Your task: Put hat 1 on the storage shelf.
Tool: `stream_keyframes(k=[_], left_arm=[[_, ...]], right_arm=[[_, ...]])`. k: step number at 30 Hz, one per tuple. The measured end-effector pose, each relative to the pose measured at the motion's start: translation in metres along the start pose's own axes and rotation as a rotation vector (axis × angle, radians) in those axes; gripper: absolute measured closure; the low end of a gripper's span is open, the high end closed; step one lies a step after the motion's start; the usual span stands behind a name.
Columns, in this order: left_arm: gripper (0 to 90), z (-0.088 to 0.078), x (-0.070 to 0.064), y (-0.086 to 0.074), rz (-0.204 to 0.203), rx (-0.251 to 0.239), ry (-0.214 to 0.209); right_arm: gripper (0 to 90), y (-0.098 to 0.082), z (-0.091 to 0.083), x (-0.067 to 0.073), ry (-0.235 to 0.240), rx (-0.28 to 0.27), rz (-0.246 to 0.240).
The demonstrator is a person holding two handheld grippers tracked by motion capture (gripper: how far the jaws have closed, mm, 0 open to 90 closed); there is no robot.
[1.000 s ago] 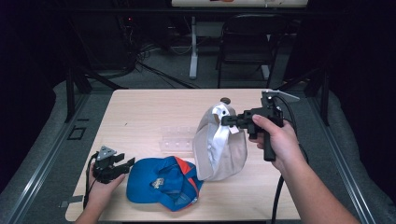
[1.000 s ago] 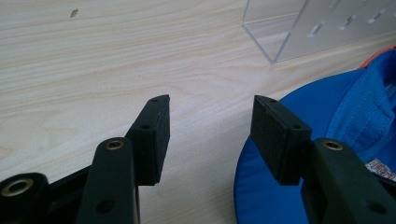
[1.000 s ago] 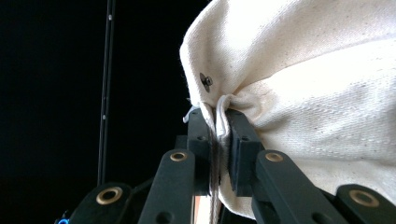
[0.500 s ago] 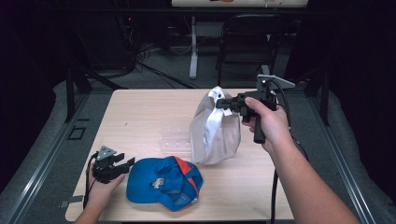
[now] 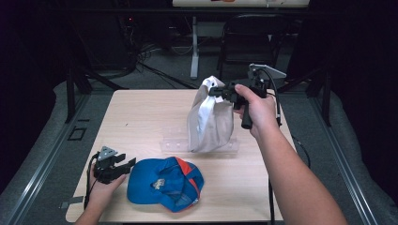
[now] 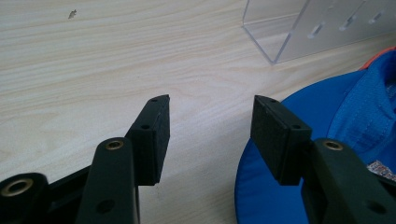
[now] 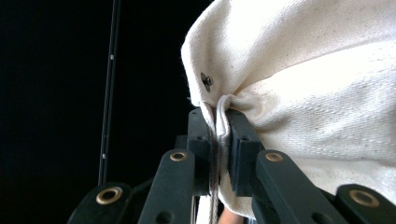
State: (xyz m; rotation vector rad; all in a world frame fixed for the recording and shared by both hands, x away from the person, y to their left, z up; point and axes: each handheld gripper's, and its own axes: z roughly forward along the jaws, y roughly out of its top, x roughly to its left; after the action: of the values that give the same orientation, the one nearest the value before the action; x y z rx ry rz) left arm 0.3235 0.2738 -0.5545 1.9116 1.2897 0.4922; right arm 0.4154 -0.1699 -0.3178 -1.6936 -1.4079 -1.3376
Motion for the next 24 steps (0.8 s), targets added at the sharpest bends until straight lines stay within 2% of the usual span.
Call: stream_keyframes(k=[1, 12, 19, 24], left_arm=[[47.8, -0.001, 0.0, 0.0, 0.002, 0.011, -0.003], [47.8, 0.0, 0.001, 0.0, 0.001, 0.005, -0.007], [47.8, 0.0, 0.002, 0.0, -0.001, 0.01, -0.009], [47.6, 0.001, 0.002, 0.0, 0.001, 0.013, -0.012]], right_arm=[[81.9, 0.003, 0.005, 0.001, -0.004, -0.004, 0.0], [81.9, 0.013, 0.031, 0.003, -0.014, -0.021, 0.024], [81.9, 0.017, 0.046, 0.001, -0.06, -0.024, 0.022], [81.8, 0.019, 0.052, 0.0, -0.07, -0.015, 0.021]])
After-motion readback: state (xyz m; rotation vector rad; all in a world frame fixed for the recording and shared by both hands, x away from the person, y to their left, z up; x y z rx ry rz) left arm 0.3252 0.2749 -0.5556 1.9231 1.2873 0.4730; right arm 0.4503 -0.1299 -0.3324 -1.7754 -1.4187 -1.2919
